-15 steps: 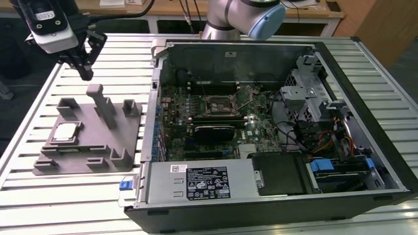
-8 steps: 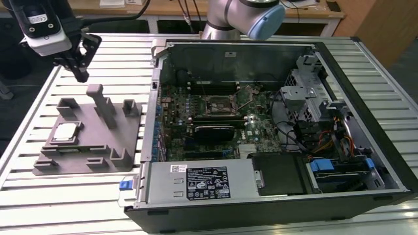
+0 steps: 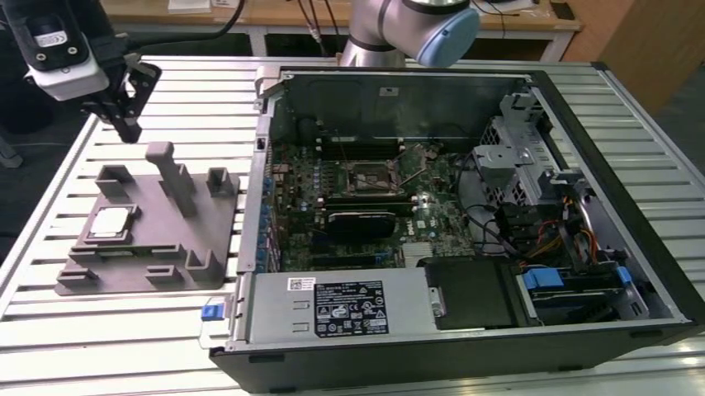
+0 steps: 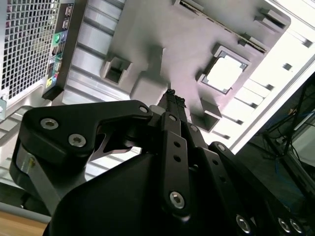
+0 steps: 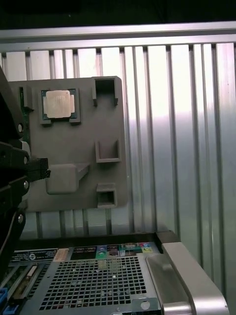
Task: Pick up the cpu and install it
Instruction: 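Reach for the cpu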
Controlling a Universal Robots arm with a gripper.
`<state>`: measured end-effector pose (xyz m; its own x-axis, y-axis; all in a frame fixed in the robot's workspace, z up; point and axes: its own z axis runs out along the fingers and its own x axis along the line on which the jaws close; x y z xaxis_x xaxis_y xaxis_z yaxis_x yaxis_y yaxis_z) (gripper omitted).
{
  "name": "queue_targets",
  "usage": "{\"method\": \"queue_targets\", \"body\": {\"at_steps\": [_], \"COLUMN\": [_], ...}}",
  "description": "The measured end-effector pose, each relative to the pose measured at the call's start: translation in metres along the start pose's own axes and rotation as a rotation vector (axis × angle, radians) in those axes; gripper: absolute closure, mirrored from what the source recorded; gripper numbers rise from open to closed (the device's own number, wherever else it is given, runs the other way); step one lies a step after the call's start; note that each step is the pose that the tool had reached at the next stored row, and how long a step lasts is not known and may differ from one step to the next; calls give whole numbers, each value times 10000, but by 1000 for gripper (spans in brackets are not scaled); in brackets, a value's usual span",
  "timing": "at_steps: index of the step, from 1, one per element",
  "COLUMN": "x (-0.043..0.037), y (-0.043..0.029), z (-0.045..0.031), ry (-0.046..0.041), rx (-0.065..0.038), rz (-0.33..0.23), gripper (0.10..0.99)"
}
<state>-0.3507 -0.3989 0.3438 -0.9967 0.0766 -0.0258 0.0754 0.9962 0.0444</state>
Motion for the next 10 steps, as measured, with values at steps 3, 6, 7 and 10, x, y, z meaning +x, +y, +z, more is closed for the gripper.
{"method": "queue_targets", "body": {"at_steps": [3, 6, 7, 10], "x": [43, 87, 103, 150], "y": [-4, -9, -10, -15], "z": [24, 44, 52, 74], "ry": [-1, 0, 0, 0], "rx": [-1, 0, 0, 0], "rz": [0, -1, -1, 0], "gripper": [980, 980, 980, 980]}}
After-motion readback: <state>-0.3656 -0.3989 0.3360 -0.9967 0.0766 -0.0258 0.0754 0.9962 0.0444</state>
